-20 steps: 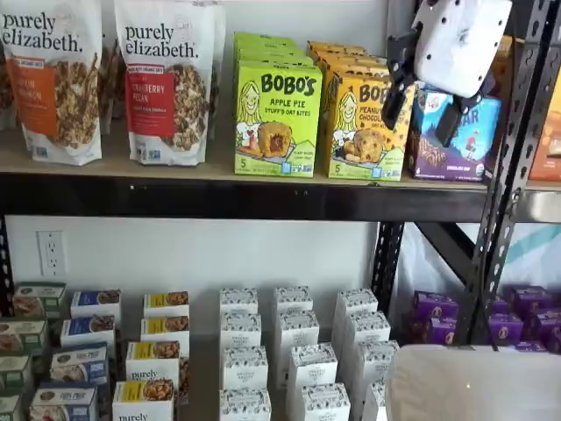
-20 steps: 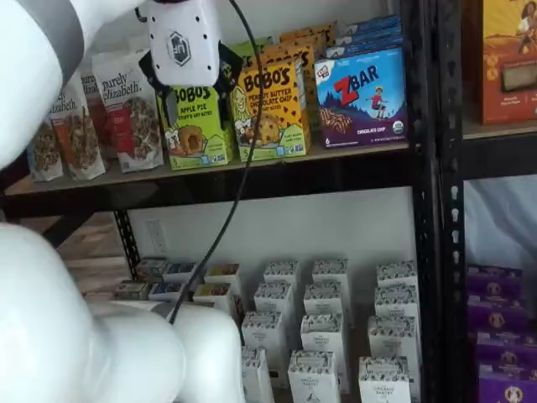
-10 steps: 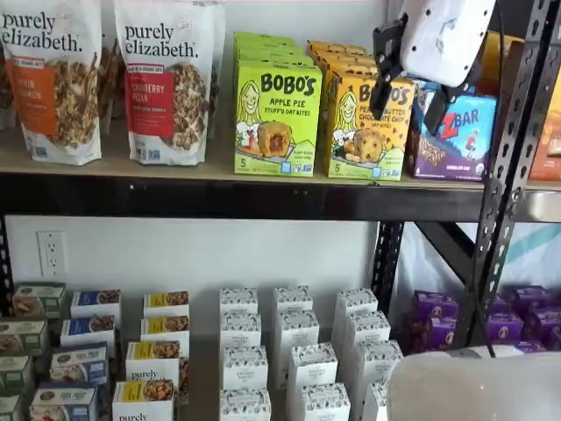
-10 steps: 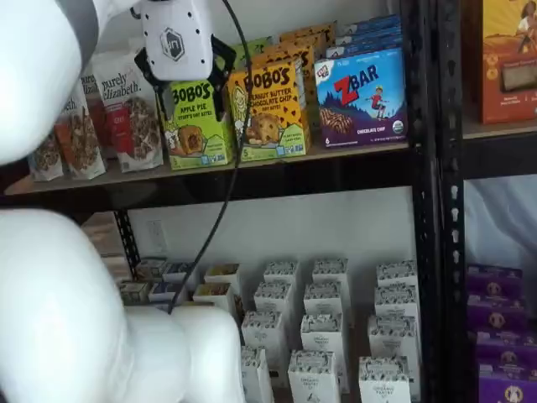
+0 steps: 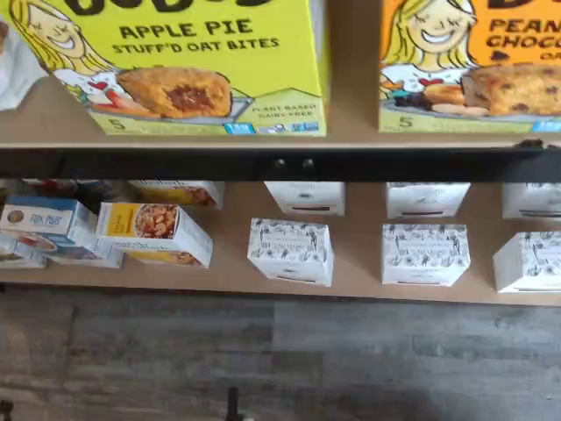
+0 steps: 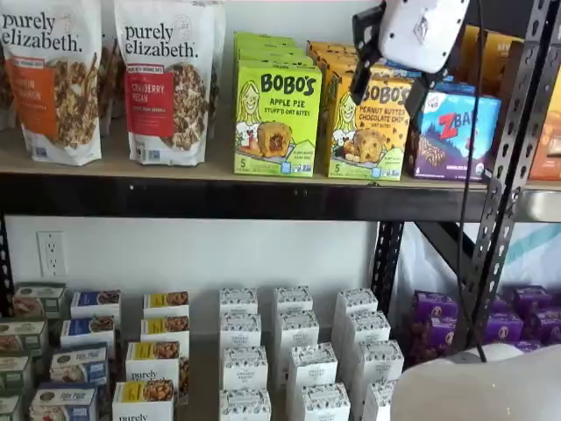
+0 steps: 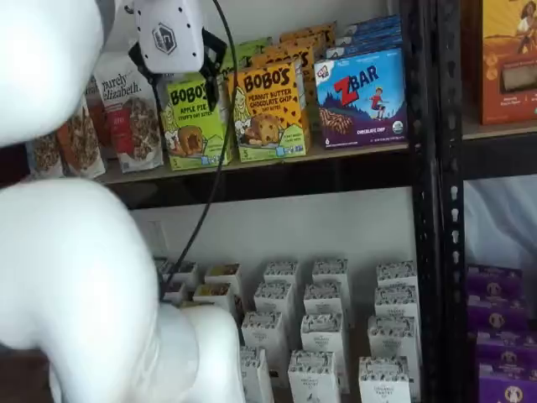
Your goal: Pick the green box on the top shelf, the fourth from the left
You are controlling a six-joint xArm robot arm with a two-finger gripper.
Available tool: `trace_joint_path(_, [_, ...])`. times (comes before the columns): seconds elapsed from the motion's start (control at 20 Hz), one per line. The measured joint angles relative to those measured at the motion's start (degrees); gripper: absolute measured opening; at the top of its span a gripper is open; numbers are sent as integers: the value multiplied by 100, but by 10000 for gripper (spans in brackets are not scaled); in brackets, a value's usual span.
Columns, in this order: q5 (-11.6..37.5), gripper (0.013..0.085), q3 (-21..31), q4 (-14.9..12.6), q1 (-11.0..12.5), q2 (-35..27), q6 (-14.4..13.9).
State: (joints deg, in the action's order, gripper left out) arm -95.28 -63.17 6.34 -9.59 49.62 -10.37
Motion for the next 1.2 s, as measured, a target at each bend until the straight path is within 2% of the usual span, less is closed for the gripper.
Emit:
trace_joint_path(0.3, [244,850,-58,-178,-312,-172,-259])
trace_joint_path(0.45, [359,850,-108,-196,-372,-279,-306])
trace_joint_path(0.6, [513,850,-225,-330,-524,-483,-429])
trace_joint_path(1.2, [910,850,-686,-414,-735,-1185,-603])
